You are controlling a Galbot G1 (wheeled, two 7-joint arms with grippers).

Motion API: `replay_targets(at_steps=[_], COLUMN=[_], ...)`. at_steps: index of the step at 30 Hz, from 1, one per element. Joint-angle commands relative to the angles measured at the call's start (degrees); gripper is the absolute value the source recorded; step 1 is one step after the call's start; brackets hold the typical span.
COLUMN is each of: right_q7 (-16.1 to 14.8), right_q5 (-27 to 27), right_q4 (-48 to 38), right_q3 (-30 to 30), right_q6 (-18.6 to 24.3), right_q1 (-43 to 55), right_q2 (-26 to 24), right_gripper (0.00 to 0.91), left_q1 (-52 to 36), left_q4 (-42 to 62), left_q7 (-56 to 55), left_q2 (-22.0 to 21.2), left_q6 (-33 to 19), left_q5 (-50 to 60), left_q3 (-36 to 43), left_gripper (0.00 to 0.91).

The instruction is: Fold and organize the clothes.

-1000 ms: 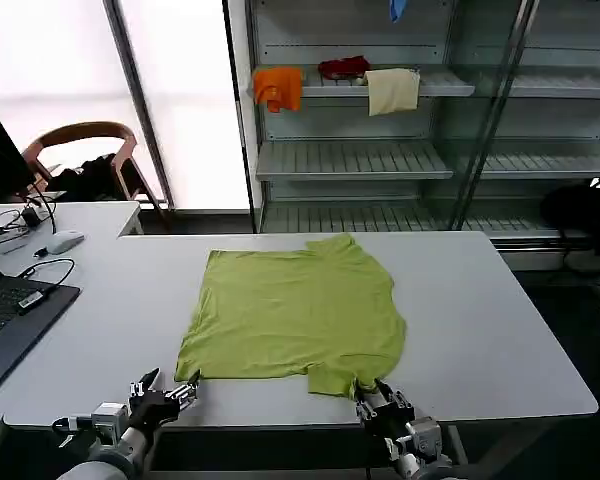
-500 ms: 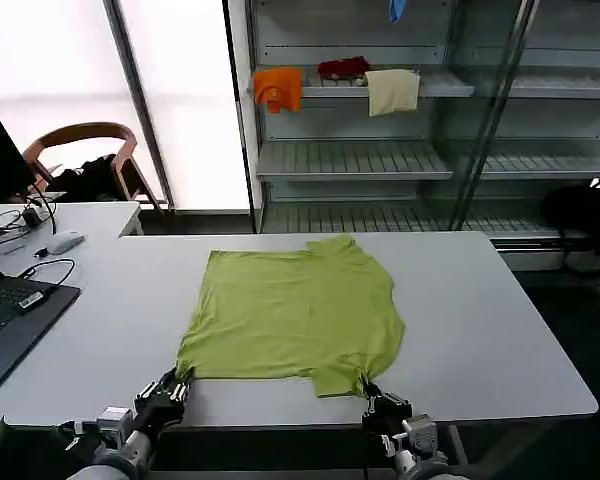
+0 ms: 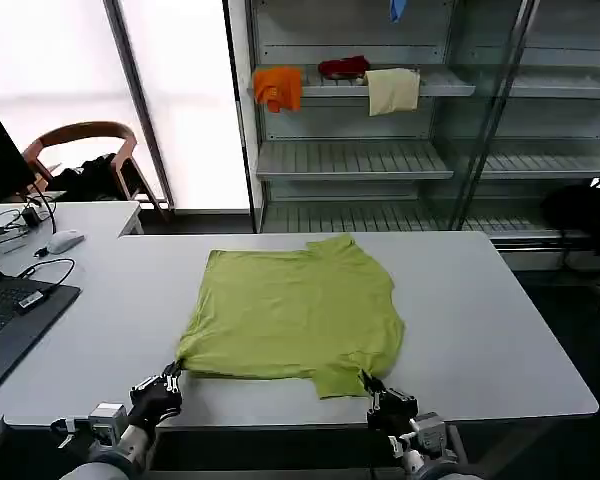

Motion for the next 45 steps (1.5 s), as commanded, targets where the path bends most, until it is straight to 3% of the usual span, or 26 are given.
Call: replay_targets(at_steps=[1, 8, 27, 35, 45], right_q7=[-0.9, -4.2, -11.1, -11.6, -12.0], right_q5=[0.6, 0.8, -3.8, -5.1, -6.5], right_q4=[1.7, -3.2, -22.1, -26.9, -28.6], right_q3=[2.6, 3.4, -3.7, -5.2, -5.7], right_q6=[-0.2, -0.3, 1.8, 2.9, 3.1], right_q1=[0.2, 7.9, 29.0, 32.0, 31.2], right_q2=[-1.0, -0.9, 2.6, 4.3, 4.3], right_gripper=[0.000, 0.000, 0.000, 0.000, 0.020], left_q1=[-2.0, -9.2, -26.6, -30.8, -29.1], left_q4=[-1.4, 2.1, 16.3, 21.7, 22.3], left_q7=[-2.6, -5.1, -9.1, -9.0, -9.1], left_q2=[0.0, -0.6, -3.7, -4.6, -4.7], left_q6=[-0.9, -0.9, -1.3, -1.8, -0.1], left_q5=[-1.8, -2.5, -2.0, -0.8, 3.7], left_q3=[0.1, 3.4, 12.8, 14.2, 14.0], left_gripper=[0.000, 0.000, 0.000, 0.000, 0.010])
